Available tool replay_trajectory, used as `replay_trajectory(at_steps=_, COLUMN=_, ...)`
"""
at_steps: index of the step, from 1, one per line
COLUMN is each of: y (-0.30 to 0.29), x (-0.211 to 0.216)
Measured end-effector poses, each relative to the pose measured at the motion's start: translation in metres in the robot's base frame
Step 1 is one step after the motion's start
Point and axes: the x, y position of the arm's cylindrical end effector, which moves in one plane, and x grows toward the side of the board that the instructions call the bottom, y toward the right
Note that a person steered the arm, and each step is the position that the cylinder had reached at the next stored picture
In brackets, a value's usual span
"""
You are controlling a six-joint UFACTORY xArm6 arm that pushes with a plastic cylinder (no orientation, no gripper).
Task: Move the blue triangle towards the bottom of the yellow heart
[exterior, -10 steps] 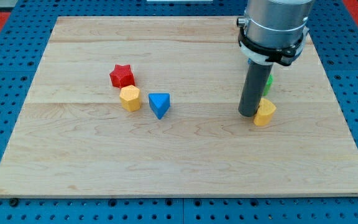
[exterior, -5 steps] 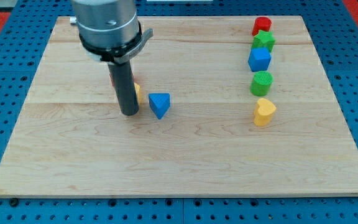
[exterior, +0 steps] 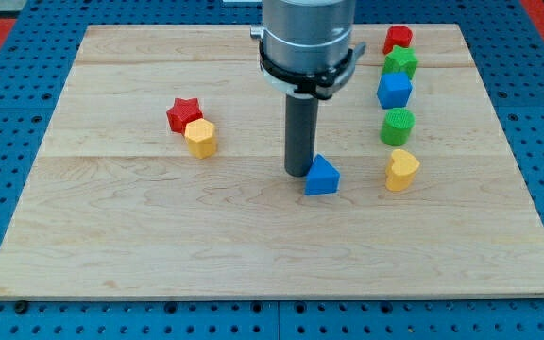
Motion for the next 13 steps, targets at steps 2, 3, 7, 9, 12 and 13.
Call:
replay_trajectory(at_steps=2, y=0.025, x=-0.020)
replay_trajectory(at_steps=3, y=0.028, x=-0.015)
replay_trajectory(at_steps=7, y=-0.006, x=0.037)
replay_trajectory(at_steps=9, y=0.034, x=0.044)
replay_trajectory(at_steps=12, y=0.035, x=0.068)
replay_trajectory(at_steps=13, y=0.060, x=0.056)
